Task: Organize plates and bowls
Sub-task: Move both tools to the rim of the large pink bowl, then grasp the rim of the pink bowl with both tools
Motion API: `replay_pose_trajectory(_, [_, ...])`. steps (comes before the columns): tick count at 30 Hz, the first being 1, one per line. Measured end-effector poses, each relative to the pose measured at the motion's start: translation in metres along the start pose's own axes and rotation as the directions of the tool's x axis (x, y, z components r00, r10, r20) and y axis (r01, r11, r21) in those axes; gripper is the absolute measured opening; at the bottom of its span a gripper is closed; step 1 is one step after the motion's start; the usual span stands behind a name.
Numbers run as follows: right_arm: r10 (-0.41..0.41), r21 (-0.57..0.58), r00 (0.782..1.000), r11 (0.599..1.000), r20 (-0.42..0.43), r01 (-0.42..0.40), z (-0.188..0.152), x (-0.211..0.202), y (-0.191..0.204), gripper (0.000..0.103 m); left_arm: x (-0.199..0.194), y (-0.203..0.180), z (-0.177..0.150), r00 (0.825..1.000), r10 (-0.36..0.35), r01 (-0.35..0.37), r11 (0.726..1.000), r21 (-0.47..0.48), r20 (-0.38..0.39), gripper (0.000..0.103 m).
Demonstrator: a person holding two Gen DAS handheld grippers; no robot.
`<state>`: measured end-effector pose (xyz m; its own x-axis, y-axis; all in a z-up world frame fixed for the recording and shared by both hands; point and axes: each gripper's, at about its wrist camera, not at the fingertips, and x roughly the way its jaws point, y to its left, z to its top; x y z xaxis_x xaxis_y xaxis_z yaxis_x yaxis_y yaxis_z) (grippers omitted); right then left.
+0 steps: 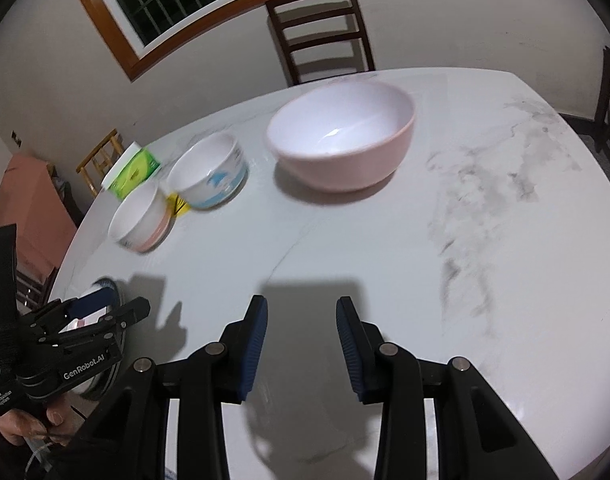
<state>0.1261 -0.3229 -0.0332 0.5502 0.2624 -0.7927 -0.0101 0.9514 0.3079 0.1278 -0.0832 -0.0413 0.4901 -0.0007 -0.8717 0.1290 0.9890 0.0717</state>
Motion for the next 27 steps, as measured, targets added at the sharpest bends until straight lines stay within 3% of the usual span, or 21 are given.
replay_pose_trajectory(9, [-0.045,0.025,0.997,0.999,0.068,0.043,0.067,-0.005,-0.031,0.04,0.002,-0.018,0.067,0.994,-0.107,0.107,0.994,-0.019,0.009,0.056])
replay_pose_trajectory(17, [-0.118,0.088,0.992,0.99,0.036,0.114,0.127,0.032,-0.058,0.041,0.027,-0.033,0.127,0.984,-0.178,0.176,0.981,-0.083,-0.016,0.062])
replay_pose_trajectory(27, [-0.144,0.15,0.988,0.977,-0.051,0.15,0.142,0.076,-0.082,0.041,0.072,-0.052,0.172,0.963,-0.263,0.25,0.954,-0.167,-0.054,0.061])
